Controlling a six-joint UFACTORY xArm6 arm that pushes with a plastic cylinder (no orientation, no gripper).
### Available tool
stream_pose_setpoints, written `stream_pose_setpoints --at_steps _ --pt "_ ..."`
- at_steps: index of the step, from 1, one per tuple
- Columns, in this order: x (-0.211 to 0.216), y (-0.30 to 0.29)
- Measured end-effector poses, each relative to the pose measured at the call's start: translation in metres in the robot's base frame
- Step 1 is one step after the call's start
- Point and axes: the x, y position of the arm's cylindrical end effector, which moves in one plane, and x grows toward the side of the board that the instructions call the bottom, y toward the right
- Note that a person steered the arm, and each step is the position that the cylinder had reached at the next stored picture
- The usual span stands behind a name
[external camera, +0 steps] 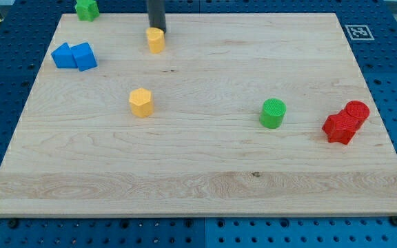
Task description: Push yellow heart diagonally above yellow hexagon
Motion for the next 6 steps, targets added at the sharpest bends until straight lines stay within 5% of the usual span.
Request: stream_pose_setpoints --at_steps 4,6 --pt "0.152 -0.02" --pt "0.101 -0.022"
